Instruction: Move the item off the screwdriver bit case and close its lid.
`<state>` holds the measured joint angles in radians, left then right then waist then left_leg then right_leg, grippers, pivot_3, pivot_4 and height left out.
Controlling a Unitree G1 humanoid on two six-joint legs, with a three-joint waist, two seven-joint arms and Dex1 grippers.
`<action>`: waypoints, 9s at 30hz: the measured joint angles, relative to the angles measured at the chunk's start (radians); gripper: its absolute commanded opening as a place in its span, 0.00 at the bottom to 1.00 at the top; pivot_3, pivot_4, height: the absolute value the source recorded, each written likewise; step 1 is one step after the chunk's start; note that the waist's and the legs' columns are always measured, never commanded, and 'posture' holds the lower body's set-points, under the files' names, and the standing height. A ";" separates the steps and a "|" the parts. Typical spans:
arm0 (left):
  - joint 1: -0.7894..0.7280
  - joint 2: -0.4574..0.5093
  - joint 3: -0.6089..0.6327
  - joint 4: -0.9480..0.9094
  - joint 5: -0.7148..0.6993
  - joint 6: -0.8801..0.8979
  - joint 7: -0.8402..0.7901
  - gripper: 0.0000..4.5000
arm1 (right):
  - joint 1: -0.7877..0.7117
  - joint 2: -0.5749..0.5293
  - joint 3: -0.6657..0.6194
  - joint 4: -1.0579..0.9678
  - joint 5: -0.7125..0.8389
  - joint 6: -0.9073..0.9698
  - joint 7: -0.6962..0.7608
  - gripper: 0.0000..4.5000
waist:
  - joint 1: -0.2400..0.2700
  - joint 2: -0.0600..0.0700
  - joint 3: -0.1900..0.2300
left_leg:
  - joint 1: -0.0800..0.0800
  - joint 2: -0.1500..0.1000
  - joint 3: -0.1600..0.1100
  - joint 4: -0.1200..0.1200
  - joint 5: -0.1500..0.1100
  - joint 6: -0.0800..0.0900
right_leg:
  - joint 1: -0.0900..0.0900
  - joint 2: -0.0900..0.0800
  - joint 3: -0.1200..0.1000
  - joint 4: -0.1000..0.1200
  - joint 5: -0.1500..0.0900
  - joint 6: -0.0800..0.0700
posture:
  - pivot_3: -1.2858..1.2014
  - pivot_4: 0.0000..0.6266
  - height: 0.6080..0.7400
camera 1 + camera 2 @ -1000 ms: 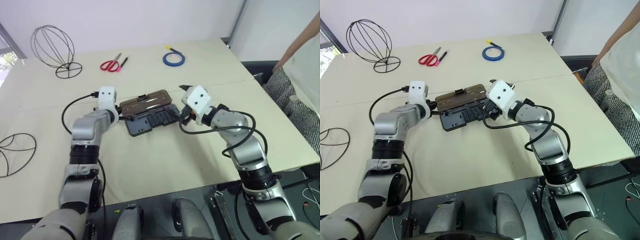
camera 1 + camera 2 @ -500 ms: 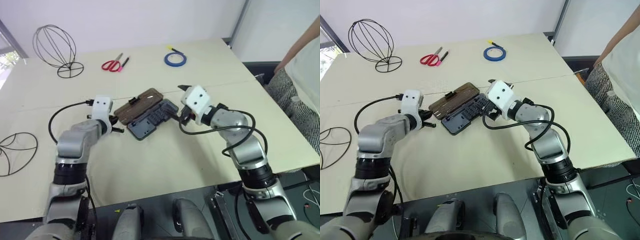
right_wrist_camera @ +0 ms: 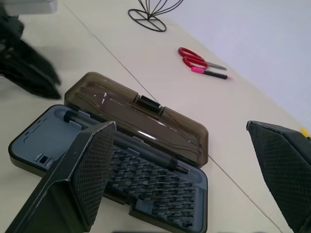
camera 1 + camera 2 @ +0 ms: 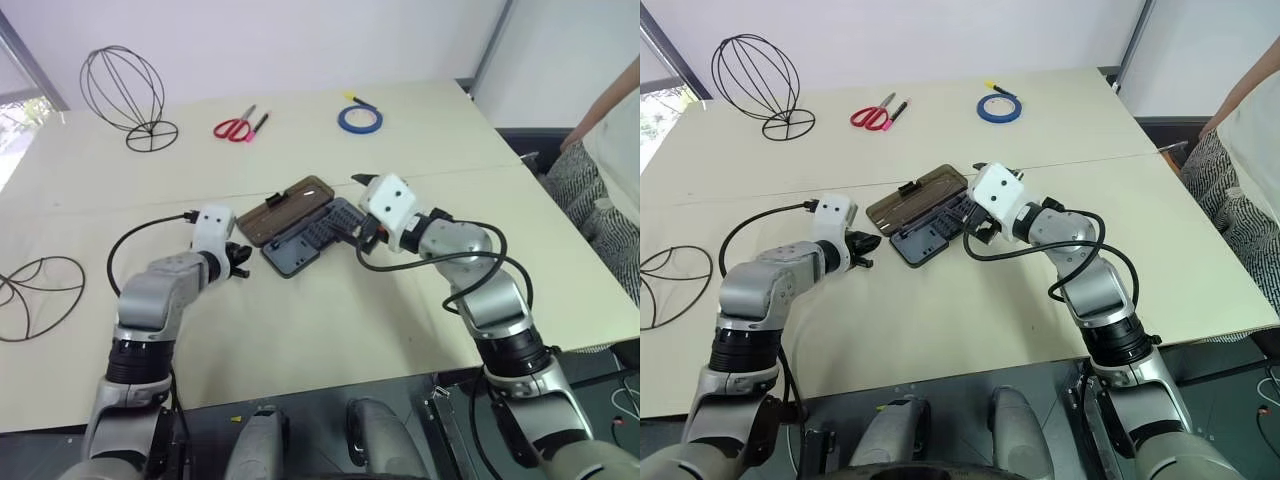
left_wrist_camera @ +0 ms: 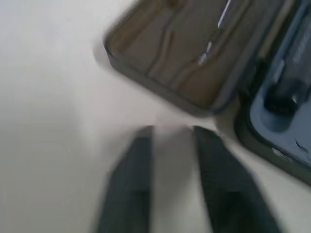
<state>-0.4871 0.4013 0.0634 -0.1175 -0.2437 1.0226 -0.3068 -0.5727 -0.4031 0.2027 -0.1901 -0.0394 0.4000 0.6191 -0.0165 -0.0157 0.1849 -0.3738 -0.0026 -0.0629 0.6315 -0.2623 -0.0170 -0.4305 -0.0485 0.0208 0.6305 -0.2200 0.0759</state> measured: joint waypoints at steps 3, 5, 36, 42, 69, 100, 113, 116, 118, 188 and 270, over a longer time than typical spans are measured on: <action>-0.029 0.024 0.001 0.001 0.006 -0.062 -0.008 0.97 | -0.001 0.000 0.001 0.000 0.002 -0.002 0.004 1.00 | 0.002 0.000 0.000 | 0.000 0.000 0.000 0.000 0.000 0.000 | 0.000 0.000 0.000 0.000 0.000 0.000 | 0.52 0.24 1.00; -0.043 0.034 0.003 0.001 0.016 -0.101 -0.008 0.99 | -0.001 0.000 0.003 0.000 0.002 -0.002 0.006 1.00 | 0.001 0.000 0.000 | 0.000 0.000 0.000 0.000 0.000 0.000 | 0.000 0.000 0.000 0.000 0.000 0.000 | 0.52 0.24 1.00; -0.262 -0.389 0.210 0.296 0.065 -0.024 0.518 0.99 | -0.019 -0.007 0.011 0.015 0.001 -0.006 0.001 1.00 | 0.002 -0.001 0.001 | 0.000 -0.001 0.000 0.000 0.001 -0.001 | 0.000 0.000 -0.001 0.000 0.000 0.001 | 0.52 0.24 1.00; -0.250 -0.447 0.271 0.202 0.061 0.061 0.604 0.99 | -0.019 -0.006 0.011 0.015 0.002 -0.006 0.001 1.00 | 0.001 -0.001 0.001 | 0.000 -0.001 0.000 0.000 0.001 -0.001 | 0.000 0.000 -0.001 0.000 0.000 0.001 | 0.52 0.24 1.00; -0.250 -0.428 0.252 0.258 0.091 -0.001 0.622 0.17 | -0.029 0.009 0.027 0.021 0.001 -0.014 0.005 1.00 | 0.003 -0.001 0.001 | 0.000 -0.001 0.000 0.000 0.003 -0.005 | 0.000 0.000 -0.001 0.000 0.000 0.001 | 0.52 0.24 1.00; 0.192 -0.246 0.133 -0.334 0.089 0.229 0.388 0.00 | -0.029 0.019 0.028 0.022 -0.005 -0.041 -0.005 1.00 | -0.029 0.000 0.000 | 0.001 0.000 0.000 -0.002 0.001 -0.005 | 0.000 0.000 0.001 0.000 0.000 0.001 | 0.52 0.24 1.00; 0.259 -0.413 0.159 -0.454 0.169 0.248 0.501 0.00 | -0.032 0.013 0.050 0.048 0.002 -0.060 0.070 1.00 | -0.026 0.000 0.000 | 0.001 0.000 0.000 -0.001 0.001 -0.005 | 0.001 0.000 0.001 0.000 0.000 0.001 | 0.52 0.24 1.00; 0.272 -0.393 0.144 -0.450 0.169 0.214 0.475 0.00 | -0.042 0.005 0.050 0.049 0.002 -0.060 0.083 1.00 | -0.026 0.000 0.000 | 0.001 0.000 0.000 -0.001 0.001 -0.005 | 0.001 0.000 0.001 0.000 0.000 0.000 | 0.52 0.24 1.00; 0.283 -0.361 0.117 -0.437 0.170 0.178 0.449 0.00 | -0.046 0.003 0.050 0.049 0.001 -0.060 0.088 1.00 | -0.024 0.000 0.000 | 0.001 0.000 0.000 -0.001 0.001 -0.005 | 0.001 0.000 0.001 0.000 0.000 0.000 | 0.52 0.24 1.00; 0.460 0.416 -0.045 -0.175 -0.246 -0.443 -0.769 0.02 | -0.014 -0.009 0.042 0.312 -0.019 -0.162 0.060 1.00 | -0.025 -0.001 0.002 | 0.000 0.001 0.001 -0.002 0.001 -0.005 | -0.001 0.000 0.000 -0.002 -0.002 -0.003 | 0.52 0.24 1.00; 0.129 0.171 0.202 -0.103 -0.497 -0.290 -0.361 0.00 | -0.168 -0.052 0.205 0.325 -0.352 -0.554 0.218 0.01 | -0.025 -0.001 0.002 | 0.000 0.001 -0.001 0.000 0.000 -0.004 | 0.000 0.001 -0.001 0.000 0.000 0.000 | 0.52 0.24 1.00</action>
<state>-0.3581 0.5721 0.2654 -0.2203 -0.7409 0.7331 -0.6682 -0.7407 -0.4555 0.4074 0.1353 -0.3909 -0.1543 0.8375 -0.0416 -0.0165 0.1873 -0.3737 -0.0014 -0.0636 0.6313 -0.2619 -0.0213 -0.4308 -0.0474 0.0199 0.6309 -0.2201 0.0755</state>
